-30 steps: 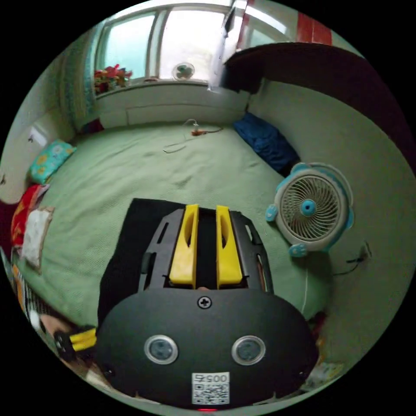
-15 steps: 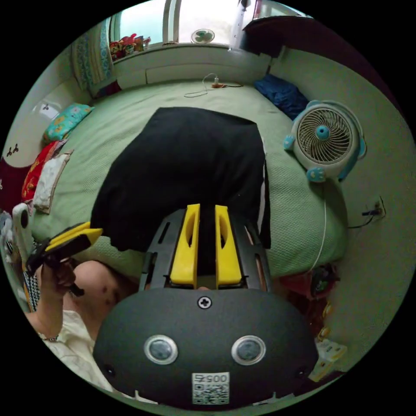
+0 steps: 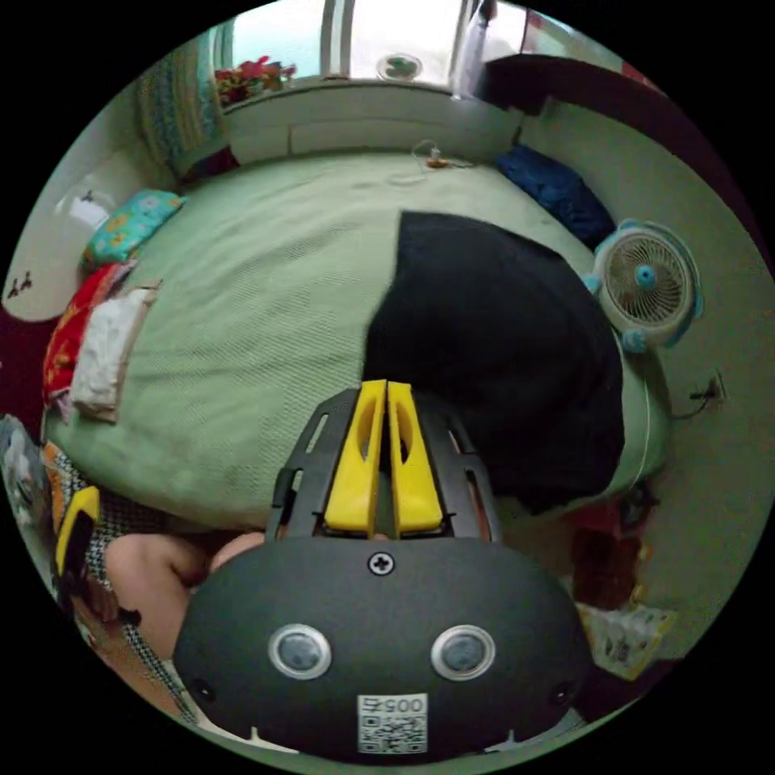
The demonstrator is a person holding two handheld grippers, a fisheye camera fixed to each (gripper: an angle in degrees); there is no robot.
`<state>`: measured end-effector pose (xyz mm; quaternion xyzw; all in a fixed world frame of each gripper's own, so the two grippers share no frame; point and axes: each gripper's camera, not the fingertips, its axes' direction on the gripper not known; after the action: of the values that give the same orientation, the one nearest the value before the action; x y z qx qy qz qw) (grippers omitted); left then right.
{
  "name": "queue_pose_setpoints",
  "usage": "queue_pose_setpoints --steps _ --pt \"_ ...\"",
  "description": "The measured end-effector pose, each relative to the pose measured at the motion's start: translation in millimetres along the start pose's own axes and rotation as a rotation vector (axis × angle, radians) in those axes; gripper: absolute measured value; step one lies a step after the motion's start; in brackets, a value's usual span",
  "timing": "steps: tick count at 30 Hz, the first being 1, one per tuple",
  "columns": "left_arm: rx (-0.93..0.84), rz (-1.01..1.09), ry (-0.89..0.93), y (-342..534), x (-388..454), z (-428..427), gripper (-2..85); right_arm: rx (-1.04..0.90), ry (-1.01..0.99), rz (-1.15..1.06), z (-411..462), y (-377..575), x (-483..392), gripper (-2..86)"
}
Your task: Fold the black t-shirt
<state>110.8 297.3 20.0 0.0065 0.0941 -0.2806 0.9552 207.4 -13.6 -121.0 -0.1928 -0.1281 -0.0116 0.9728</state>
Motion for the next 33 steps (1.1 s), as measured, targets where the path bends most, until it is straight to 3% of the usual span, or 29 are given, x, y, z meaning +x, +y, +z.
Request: queue_pose_setpoints --steps 4,9,13,17,26,33 --pt "0.028 -0.119 -0.051 19.3 -72.9 -49.1 -0.7 0.171 -0.061 -0.145 -66.6 0.1 -107.2 2.1" --pt "0.088 -0.221 -0.104 27.3 -143.8 -102.5 -0.7 0.200 -0.211 -0.316 -92.0 26.0 -219.2 4.8" --pt "0.166 -0.313 -0.162 33.4 -200.3 -128.4 -0.7 0.135 -0.217 -0.432 -68.1 36.0 -289.3 5.9" --pt "0.114 -0.361 -0.214 20.5 -244.0 -126.0 -0.5 0.103 -0.309 -0.465 -36.3 35.6 -344.5 6.2" --pt "0.190 -0.462 -0.339 -67.7 -338.1 -111.0 2.4 0.056 -0.518 -0.586 82.5 6.5 -452.0 10.9" --pt "0.105 -0.502 -0.353 -81.2 -388.8 -80.3 1.5 0.095 -0.423 -0.622 135.2 -15.1 -510.4 11.1"
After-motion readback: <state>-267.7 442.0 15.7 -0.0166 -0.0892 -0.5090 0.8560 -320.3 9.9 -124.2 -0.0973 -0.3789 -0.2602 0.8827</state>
